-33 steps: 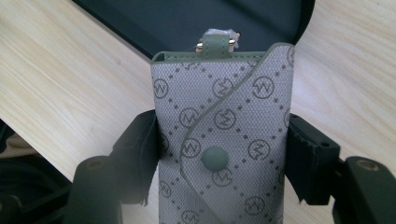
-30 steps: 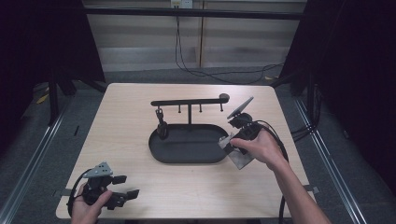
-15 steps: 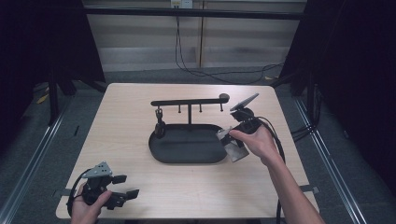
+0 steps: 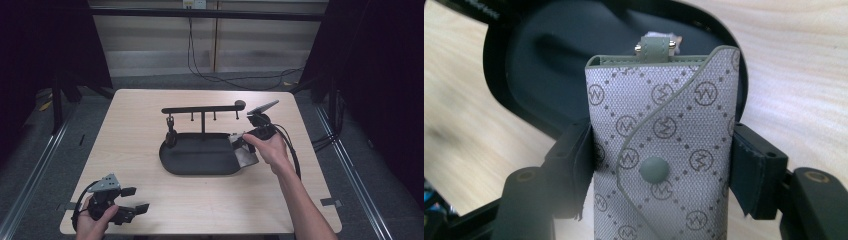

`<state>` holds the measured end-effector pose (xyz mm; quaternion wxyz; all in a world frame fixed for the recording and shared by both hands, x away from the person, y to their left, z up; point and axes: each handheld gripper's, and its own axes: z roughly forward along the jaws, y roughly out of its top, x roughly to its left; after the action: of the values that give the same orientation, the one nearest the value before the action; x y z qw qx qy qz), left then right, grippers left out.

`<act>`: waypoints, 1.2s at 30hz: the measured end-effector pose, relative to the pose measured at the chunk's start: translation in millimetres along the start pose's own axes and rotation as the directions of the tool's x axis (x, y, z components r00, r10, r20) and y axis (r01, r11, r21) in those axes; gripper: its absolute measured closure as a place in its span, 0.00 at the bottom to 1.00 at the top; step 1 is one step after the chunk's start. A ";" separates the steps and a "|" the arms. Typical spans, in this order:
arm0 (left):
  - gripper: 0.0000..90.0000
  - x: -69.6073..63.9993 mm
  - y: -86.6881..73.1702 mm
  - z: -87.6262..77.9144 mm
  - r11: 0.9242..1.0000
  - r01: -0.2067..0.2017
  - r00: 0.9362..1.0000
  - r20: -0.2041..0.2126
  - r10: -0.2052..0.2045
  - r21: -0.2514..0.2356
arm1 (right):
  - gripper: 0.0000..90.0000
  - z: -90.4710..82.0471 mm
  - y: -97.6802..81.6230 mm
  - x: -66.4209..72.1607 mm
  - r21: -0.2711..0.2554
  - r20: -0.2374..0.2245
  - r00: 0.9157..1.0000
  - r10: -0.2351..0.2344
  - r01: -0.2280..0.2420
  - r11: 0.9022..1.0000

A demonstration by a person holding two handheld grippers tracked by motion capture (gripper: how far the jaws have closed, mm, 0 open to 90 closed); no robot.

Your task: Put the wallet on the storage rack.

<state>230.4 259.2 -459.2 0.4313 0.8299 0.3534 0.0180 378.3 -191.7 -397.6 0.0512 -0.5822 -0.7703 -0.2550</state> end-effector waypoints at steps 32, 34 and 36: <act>0.22 0.0 -0.3 1.0 1.000 0.006 1.000 -0.004 -0.006 0.002 | 0.38 48.4 5.9 -22.4 -0.116 -0.093 0.985 0.145 -0.155 0.981; 0.22 0.4 -0.3 0.6 1.000 0.004 1.000 -0.005 -0.004 0.001 | 0.38 50.6 6.3 -22.4 -0.117 -0.095 0.985 0.145 -0.155 0.981; 0.22 0.7 -0.4 0.7 1.000 0.006 1.000 -0.004 -0.006 0.003 | 0.38 52.1 6.8 -22.3 -0.118 -0.097 0.984 0.147 -0.158 0.980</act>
<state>230.9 259.3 -460.1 0.4293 0.8294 0.3570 0.0179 403.0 -186.2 -448.7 0.0677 -0.6298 -0.7030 -0.3233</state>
